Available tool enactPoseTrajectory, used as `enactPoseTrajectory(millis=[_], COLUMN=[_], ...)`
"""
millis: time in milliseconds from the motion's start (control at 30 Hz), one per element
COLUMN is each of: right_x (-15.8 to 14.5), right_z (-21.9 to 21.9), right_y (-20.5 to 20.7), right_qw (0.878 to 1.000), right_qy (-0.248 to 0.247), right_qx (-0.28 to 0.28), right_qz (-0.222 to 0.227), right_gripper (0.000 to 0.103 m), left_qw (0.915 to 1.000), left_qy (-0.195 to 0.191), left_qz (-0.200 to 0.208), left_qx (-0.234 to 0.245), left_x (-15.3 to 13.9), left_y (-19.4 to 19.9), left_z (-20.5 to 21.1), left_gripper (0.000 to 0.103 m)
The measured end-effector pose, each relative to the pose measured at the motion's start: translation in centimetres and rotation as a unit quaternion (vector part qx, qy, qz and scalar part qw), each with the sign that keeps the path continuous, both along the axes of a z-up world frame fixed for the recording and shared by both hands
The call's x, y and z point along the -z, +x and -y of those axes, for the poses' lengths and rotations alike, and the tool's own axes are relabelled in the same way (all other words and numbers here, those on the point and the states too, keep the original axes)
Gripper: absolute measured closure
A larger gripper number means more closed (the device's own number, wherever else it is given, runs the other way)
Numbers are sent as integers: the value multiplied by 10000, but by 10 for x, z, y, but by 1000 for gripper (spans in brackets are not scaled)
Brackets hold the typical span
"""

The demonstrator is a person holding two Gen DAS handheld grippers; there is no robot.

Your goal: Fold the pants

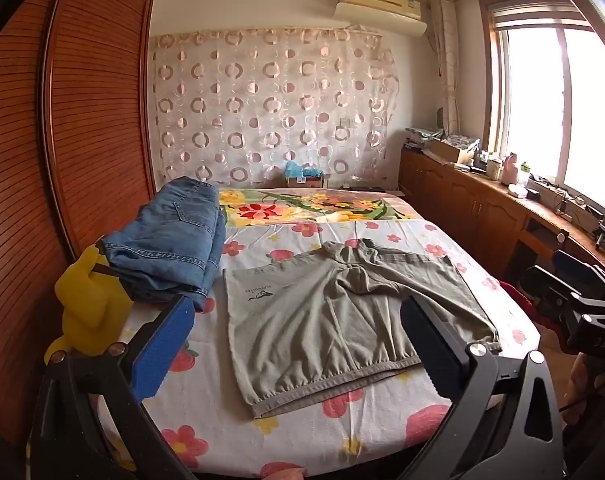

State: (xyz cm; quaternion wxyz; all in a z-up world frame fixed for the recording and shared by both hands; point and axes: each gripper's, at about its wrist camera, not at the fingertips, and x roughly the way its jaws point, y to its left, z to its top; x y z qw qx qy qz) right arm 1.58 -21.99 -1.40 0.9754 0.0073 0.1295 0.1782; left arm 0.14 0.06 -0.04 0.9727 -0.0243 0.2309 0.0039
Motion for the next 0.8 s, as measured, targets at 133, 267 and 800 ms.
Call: enactPoseTrajectory(millis=[133, 267, 800], right_x=[1, -2, -3], right_z=[1, -1, -1], right_y=[-1, -1, -3], right_qw=[10000, 10000, 10000], right_qy=[-24, -51, -53], right_qx=[7, 1, 36], right_qz=[28, -11, 28], right_gripper=[0, 0, 0], left_qw=[10000, 10000, 9999], left_qy=[-17, 51, 87], left_qz=[17, 41, 42], left_qx=[10, -34, -52], left_x=[0, 0, -1], left_y=[1, -1, 0], left_z=[-1, 1, -3], left_gripper=[0, 0, 0])
